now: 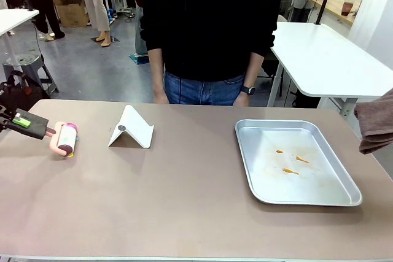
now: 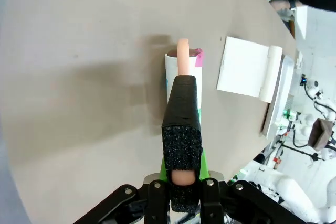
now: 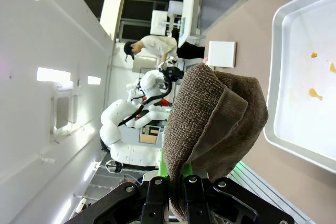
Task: Clean the surface of the table.
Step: If a person points to the right, clean the right side of the table with your right hand, and if they point to the left, clean the left side with your left hand.
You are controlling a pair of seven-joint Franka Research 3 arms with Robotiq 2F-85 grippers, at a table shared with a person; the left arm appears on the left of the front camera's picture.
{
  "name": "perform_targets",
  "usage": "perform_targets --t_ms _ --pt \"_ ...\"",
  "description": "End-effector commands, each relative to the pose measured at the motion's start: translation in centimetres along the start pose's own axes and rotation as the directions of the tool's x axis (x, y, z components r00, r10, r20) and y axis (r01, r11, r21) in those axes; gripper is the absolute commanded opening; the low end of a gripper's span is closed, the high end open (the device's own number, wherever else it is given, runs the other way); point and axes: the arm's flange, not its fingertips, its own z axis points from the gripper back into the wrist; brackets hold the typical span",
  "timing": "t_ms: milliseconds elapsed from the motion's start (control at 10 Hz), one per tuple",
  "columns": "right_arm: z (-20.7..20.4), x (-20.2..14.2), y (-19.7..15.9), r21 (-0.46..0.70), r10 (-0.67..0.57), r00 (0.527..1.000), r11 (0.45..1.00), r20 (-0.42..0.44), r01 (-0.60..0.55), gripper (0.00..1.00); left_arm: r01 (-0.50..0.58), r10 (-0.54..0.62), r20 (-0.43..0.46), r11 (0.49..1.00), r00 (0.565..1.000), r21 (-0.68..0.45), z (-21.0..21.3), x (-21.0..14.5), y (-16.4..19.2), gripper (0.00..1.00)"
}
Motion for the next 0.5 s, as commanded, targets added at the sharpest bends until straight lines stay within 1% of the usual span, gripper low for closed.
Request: perform_targets --t_ms 0,200,400 --pt "0.1 -0.1 0.2 0.010 0.005 1.000 1.000 -0.003 -0.005 0.03 0.024 -0.023 -0.066 1.000 0.998 0.015 -1.7 0.1 -1.6 0.21" --pt "0.1 -0.1 0.2 0.010 0.005 1.000 1.000 -0.003 -0.005 0.03 0.027 -0.024 -0.096 0.999 0.995 0.032 -2.8 1.1 -2.4 0.21" --pt "0.1 -0.1 0.2 0.010 0.005 1.000 1.000 -0.003 -0.005 0.03 0.047 -0.047 -0.099 0.999 0.994 -0.001 -3.0 1.3 -3.0 0.21"
